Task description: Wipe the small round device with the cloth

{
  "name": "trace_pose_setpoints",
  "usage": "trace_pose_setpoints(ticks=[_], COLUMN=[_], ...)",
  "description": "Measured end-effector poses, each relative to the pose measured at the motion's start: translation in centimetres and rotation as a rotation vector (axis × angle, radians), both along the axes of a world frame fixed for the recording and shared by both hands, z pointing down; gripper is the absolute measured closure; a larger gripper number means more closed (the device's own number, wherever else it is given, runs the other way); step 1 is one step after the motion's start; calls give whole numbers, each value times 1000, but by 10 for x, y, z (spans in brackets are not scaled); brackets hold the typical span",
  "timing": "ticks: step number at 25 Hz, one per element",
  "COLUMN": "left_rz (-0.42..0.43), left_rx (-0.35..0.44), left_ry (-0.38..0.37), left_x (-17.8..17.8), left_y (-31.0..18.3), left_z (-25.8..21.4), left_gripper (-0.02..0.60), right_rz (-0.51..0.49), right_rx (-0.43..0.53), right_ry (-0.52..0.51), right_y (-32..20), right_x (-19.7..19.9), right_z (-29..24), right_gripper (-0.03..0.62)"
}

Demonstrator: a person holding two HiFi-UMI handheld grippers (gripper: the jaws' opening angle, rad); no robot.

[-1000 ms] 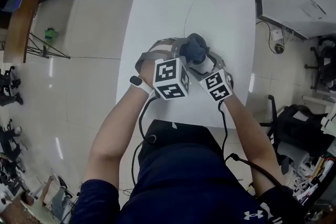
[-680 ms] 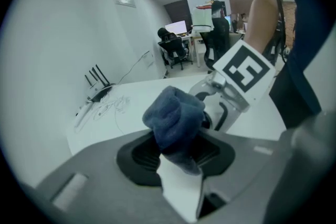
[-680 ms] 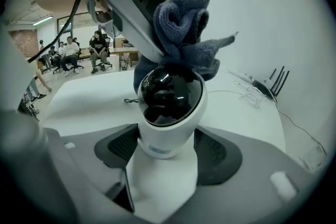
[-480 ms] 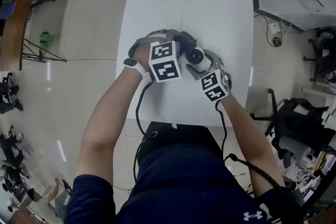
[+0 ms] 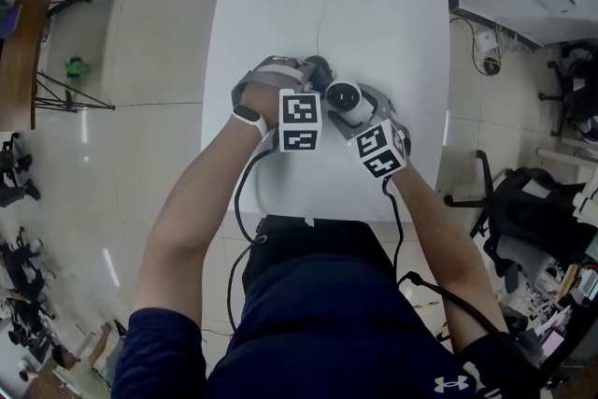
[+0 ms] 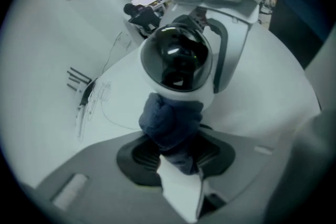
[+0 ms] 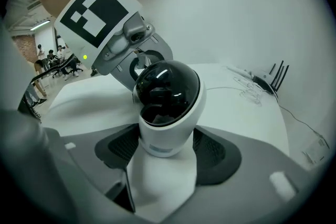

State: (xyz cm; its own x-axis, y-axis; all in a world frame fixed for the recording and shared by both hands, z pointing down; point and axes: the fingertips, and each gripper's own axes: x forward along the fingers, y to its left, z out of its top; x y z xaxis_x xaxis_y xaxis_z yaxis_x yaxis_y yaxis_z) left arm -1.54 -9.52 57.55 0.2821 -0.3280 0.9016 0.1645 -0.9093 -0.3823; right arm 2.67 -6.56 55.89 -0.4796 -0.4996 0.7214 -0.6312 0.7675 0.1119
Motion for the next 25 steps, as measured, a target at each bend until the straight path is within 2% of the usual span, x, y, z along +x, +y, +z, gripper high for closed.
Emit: trace_pose_setpoints(ticks=[2, 4, 6, 8, 11, 13, 15, 17, 20, 22, 25], left_rz=[-179, -378, -497, -510, -416, -353, -332, -362, -456, -509, -545], left_rx=[-53, -129, -158, -139, -93, -46, -7, 4, -8, -41, -96], left_ry=[92, 221, 319, 374, 421, 416, 400, 391, 370, 360, 348], left_x=[-9, -21, -27, -16, 25, 47, 51, 42, 16, 4, 1], left_y=[1, 7, 21, 44, 79, 87, 81, 70, 55, 51, 57], left_z=[-10, -31, -54, -72, -86, -84, -81, -81, -75, -62, -43], left_gripper=[437, 437, 437, 437, 436, 436, 437, 436, 436, 436, 436], right_rz=[1, 1, 3, 9, 13, 8, 9, 14, 23, 24, 24], right_rx=[-7, -14, -14, -13, -12, -10, -13, -17, -25, -27, -30], right_ry=[-4, -10, -15, -18, -22, -22, -26, -36, -42, -43, -45], right_y=[1, 1, 1, 0, 0, -1, -1, -2, -1, -1, -1], right_x=[0, 0, 1, 3, 7, 8, 7, 4, 3, 3, 3], right_z=[1, 2, 2, 2, 2, 3, 5, 7, 8, 9, 9], right_gripper=[265, 267, 267, 268, 269, 269, 269, 269, 270, 270, 270])
